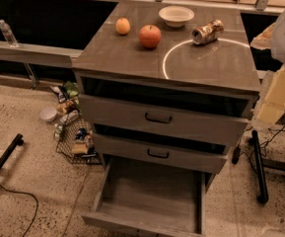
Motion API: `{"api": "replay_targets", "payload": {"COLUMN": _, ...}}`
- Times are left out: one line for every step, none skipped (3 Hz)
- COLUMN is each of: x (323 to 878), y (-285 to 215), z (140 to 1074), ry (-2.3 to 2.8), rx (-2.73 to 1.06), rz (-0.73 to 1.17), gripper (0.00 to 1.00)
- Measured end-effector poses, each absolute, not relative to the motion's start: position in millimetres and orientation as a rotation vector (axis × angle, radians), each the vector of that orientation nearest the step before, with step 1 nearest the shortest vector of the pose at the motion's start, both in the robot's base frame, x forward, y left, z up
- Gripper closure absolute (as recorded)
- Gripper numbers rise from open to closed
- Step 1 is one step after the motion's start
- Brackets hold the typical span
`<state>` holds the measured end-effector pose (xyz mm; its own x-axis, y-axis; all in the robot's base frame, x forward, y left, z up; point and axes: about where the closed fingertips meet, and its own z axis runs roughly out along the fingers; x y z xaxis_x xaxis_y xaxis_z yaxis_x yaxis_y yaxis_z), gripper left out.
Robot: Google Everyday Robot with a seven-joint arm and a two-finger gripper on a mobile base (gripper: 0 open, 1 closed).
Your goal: Move apple near paper bowl
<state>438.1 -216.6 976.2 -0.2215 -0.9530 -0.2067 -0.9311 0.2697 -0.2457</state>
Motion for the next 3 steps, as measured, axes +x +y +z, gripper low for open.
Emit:
{"api": "replay_targets", "payload": {"x": 438, "y": -217, "z": 976, "ry": 2.232, "rx": -1.724, "rz": -0.099, "gripper": 0.00}}
{"api": "replay_targets", "payload": {"x": 453, "y": -221, "z": 975, "ry": 2.227, "rx": -1.611, "rz": -0.102, "gripper": 0.00}}
{"api": "replay_targets", "payload": {"x": 489, "y": -245, "z": 951, "ry": 2.229, "rx": -1.357, "rz": -0.007, "gripper": 0.00}}
